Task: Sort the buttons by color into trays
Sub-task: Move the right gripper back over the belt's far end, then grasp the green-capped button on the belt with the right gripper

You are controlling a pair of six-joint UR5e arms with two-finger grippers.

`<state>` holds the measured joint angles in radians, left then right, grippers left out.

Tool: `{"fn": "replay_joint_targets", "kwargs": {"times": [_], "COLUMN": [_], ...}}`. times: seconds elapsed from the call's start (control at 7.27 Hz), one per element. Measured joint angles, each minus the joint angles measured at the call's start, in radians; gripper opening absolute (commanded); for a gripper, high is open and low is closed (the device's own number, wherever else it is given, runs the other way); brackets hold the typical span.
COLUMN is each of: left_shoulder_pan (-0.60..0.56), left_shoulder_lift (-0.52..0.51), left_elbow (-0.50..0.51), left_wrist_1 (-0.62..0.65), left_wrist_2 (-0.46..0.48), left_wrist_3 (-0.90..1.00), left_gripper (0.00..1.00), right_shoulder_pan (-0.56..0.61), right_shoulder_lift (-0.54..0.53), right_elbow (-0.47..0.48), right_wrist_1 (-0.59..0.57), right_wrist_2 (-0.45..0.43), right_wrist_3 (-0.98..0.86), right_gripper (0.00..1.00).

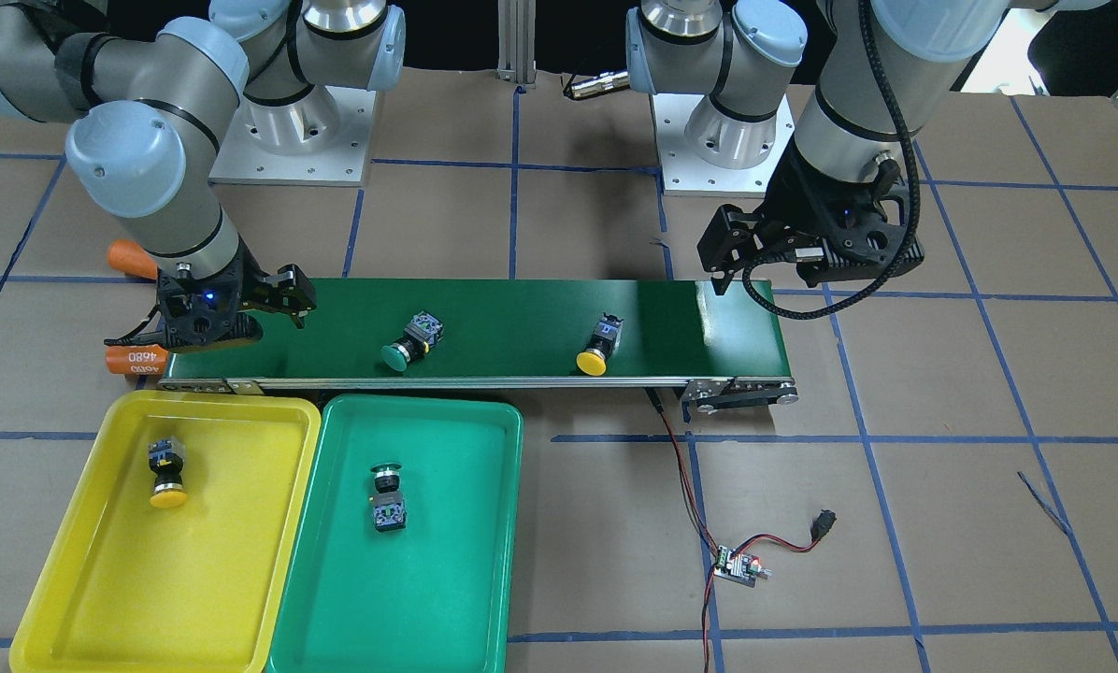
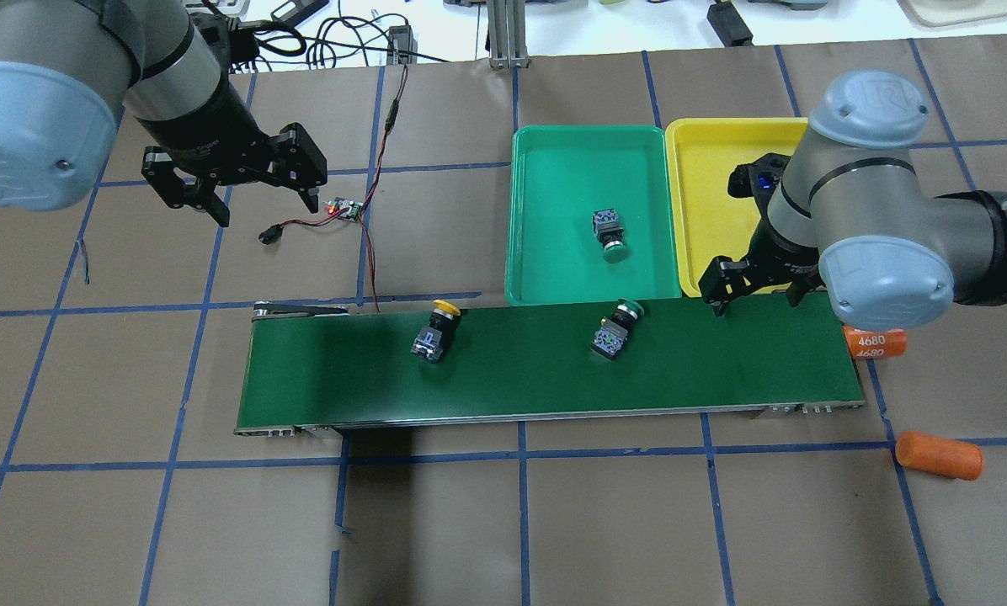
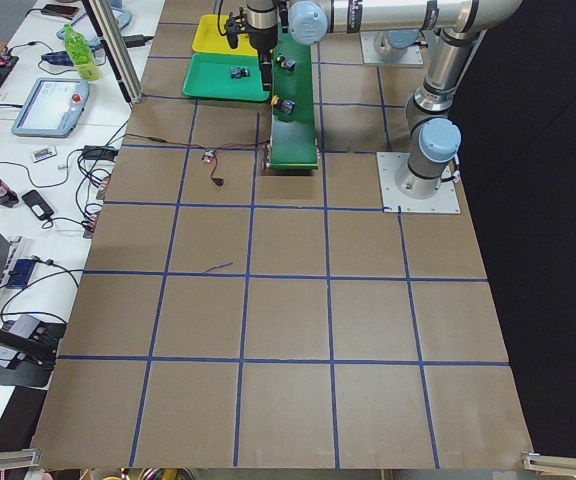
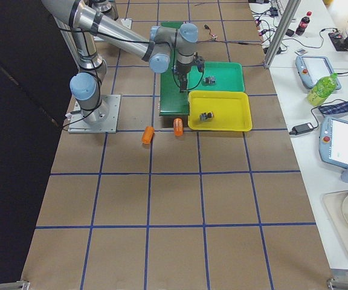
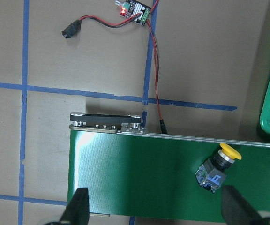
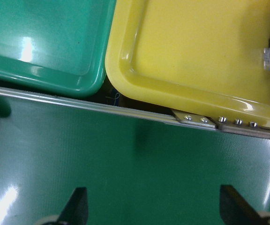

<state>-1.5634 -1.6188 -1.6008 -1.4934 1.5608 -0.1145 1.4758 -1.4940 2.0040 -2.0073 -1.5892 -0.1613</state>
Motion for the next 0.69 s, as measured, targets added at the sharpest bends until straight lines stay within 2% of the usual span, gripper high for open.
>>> {"fn": "replay_joint_targets", "kwargs": {"times": [0.69], "left_shoulder_pan": [-0.002], "left_shoulder_lift": [0.0], "left_elbow": [-0.001], "left_wrist_1": [0.002], "left_wrist_2": [-0.01], "left_wrist_3": [-0.009], "left_gripper": [1.0], "right_shoulder_pan": [0.133], "right_shoulder_lift": [0.029], "right_elbow": [-0.008], "right_wrist_1": [-0.017], "right_wrist_2": [0.015], "right_wrist_3": [0.167], "right_gripper": [1.0]}}
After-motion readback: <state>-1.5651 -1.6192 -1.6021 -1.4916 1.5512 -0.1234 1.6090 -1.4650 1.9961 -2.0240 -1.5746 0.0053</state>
